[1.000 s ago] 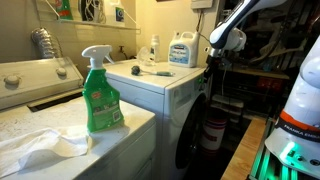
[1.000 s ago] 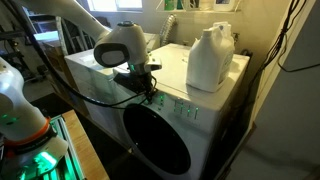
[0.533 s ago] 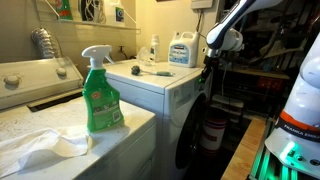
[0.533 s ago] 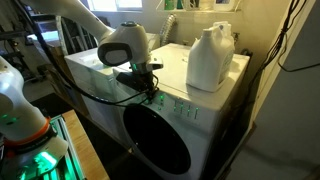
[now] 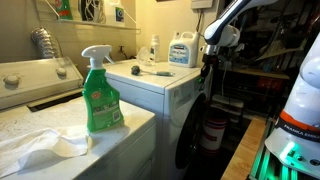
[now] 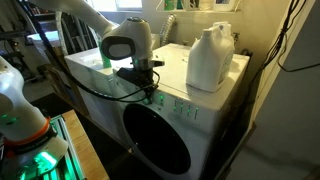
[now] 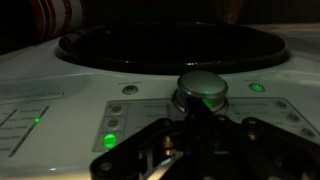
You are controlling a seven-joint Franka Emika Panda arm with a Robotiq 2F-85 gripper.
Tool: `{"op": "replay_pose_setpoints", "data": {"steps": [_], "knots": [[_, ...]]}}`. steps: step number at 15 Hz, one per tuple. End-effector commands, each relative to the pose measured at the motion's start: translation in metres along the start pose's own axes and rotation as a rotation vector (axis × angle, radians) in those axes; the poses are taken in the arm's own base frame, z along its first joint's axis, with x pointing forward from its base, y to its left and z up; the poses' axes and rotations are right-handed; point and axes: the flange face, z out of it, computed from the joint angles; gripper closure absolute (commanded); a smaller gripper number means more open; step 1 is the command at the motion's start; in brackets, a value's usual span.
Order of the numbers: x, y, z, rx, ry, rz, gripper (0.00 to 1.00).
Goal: Push a button on the dishwasher
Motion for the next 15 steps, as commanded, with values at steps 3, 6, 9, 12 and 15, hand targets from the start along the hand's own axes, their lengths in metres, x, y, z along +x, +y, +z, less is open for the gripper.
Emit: {"op": "replay_pose_setpoints", "data": {"steps": [3,6,9,12,15], "knots": [[0.011,-0.03,0.007,0.07,-0.065,-0.048,0.93],[0.013,-0.039,0.003,0.068,-0.075,-0.065,0.93],[0.01,-0.046,-0.013,0.04,-0.067,-0.061,0.93],[0.004,-0.049,-0.036,0.022,-0.068,-0.036,0.93],[-0.012,-0.051,-0.072,-0.008,-0.09,0.007,0.83]]}}
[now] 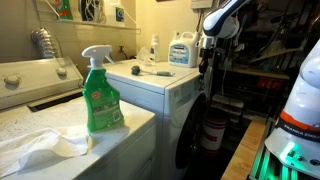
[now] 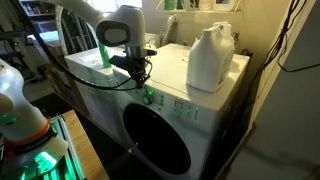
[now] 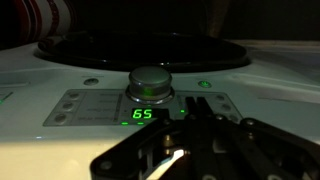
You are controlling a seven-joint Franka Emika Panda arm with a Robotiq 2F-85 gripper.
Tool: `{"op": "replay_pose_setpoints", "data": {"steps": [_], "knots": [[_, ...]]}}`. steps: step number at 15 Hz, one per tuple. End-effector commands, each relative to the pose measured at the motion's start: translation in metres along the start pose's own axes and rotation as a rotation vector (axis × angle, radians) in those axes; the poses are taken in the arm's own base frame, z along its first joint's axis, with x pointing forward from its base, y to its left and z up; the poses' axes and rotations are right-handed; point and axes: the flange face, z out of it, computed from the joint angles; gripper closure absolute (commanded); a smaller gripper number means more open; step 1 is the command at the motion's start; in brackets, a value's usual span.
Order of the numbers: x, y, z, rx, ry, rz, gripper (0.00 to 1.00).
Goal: Push a button on the dishwasher
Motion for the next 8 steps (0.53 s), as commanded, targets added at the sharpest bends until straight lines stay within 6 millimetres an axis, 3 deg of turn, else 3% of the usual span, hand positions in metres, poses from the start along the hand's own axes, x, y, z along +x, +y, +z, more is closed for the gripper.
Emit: {"op": "replay_pose_setpoints", "data": {"steps": [1,8], "knots": [[-0.034,-0.006,-0.049,-0.032,-0.022,0.072,0.64],[-0.117,0.002,-0.15,-0.166,-0.038,0.237,0.14]]}}
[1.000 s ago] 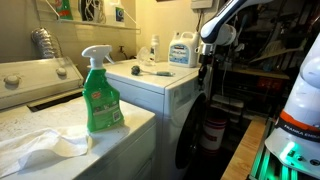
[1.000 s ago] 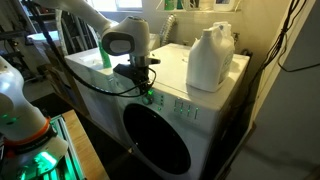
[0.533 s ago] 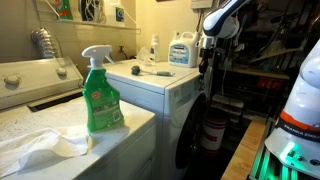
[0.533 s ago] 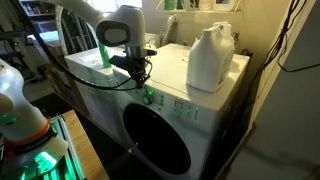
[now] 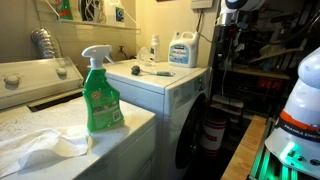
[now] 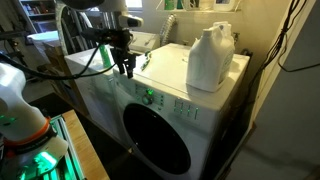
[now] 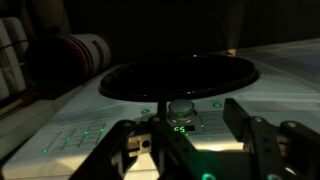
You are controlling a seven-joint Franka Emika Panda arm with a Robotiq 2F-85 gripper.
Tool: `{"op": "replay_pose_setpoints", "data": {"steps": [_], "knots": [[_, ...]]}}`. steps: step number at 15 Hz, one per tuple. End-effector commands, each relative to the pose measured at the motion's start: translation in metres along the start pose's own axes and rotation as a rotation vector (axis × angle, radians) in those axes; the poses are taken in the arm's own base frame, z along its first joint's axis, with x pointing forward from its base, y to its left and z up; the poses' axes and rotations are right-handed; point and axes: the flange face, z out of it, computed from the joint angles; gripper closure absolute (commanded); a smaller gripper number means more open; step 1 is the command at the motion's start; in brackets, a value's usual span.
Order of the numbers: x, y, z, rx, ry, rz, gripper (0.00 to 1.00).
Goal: Push a button on the dishwasher
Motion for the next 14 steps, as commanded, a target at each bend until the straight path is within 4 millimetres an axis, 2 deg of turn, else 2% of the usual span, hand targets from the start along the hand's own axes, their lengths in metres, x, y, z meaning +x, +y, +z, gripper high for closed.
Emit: {"op": "replay_pose_setpoints", "data": {"steps": [1,2,3,7,8,9,11,14], "knots": [[-0.052,0.013,-0.042,-0.06,0.024,0.076,0.07],[-0.062,0.016,-0.053,-0.07,0.032,0.085,0.01],[-0.071,0.019,-0.062,-0.086,0.036,0.103,0.0],[-0.104,0.036,-0.085,-0.099,0.037,0.096,0.0],[-0.107,0.039,-0.085,-0.091,0.052,0.071,0.0],[-0.093,0.031,-0.084,-0.099,0.048,0.101,0.0],[-0.102,0.038,-0.088,-0.089,0.068,0.092,0.01],[-0.103,0.038,-0.088,-0.086,0.071,0.087,0.0]]}}
